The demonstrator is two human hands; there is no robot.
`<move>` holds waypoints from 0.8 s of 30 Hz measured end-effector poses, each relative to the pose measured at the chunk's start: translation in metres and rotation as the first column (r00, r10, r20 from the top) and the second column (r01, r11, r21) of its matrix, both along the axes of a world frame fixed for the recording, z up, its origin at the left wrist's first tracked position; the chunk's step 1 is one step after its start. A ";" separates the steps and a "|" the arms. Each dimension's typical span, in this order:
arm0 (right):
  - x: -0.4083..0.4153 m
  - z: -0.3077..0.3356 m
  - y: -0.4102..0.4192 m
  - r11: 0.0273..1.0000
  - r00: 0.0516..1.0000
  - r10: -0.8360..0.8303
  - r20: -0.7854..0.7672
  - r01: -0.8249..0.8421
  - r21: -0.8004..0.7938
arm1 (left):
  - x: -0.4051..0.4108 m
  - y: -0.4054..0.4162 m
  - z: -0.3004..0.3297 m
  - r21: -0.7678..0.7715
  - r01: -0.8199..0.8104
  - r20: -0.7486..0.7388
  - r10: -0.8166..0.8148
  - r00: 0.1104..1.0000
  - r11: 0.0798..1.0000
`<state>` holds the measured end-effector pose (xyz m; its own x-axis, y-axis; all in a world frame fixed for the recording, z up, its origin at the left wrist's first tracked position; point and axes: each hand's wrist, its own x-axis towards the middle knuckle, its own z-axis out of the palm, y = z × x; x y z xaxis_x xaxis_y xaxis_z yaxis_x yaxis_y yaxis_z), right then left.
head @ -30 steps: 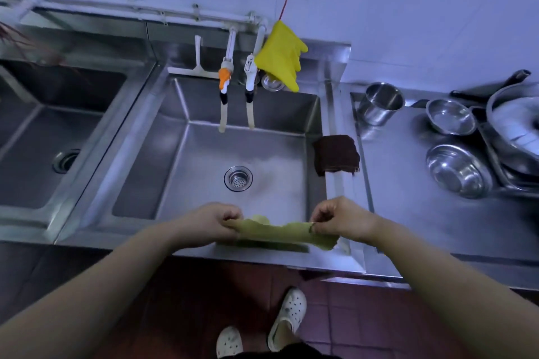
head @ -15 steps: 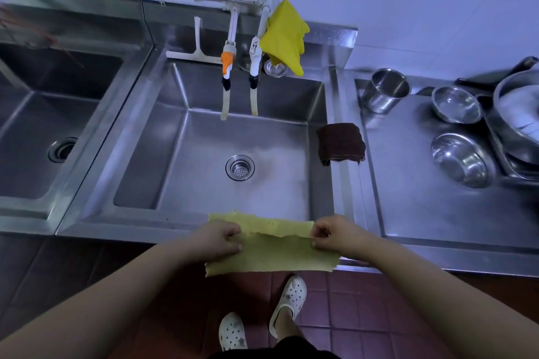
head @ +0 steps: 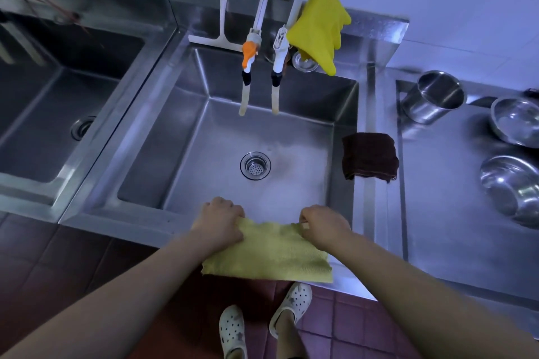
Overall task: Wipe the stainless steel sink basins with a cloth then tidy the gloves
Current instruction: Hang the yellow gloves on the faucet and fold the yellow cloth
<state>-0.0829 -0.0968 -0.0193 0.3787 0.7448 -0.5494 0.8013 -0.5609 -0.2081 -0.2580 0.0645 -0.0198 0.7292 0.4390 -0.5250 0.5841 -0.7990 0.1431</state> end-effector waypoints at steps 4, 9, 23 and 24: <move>0.003 -0.013 0.025 0.998 0.986 0.057 -0.155 -0.054 0.019 | 0.009 0.003 -0.006 -0.128 -0.045 -0.091 0.033 0.995 0.991; -0.012 -0.021 0.048 0.992 0.797 -0.121 -0.592 0.118 -0.043 | 0.013 0.003 -0.001 -0.183 -0.032 0.128 0.056 0.990 0.983; -0.022 0.069 0.051 0.905 0.801 -0.142 -0.582 0.344 0.252 | -0.007 0.010 0.034 -0.247 -0.353 0.491 0.431 0.757 0.902; -0.025 0.078 0.050 0.881 0.802 -0.154 -0.577 0.376 0.288 | -0.011 0.009 0.035 -0.189 -0.415 0.511 0.450 0.733 0.890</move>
<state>-0.1081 -0.0467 0.0584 0.3294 0.8438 -0.4238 0.3355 -0.5241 -0.7828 -0.2695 0.0730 0.0152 0.6352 0.7575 -0.1509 0.6823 -0.4587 0.5693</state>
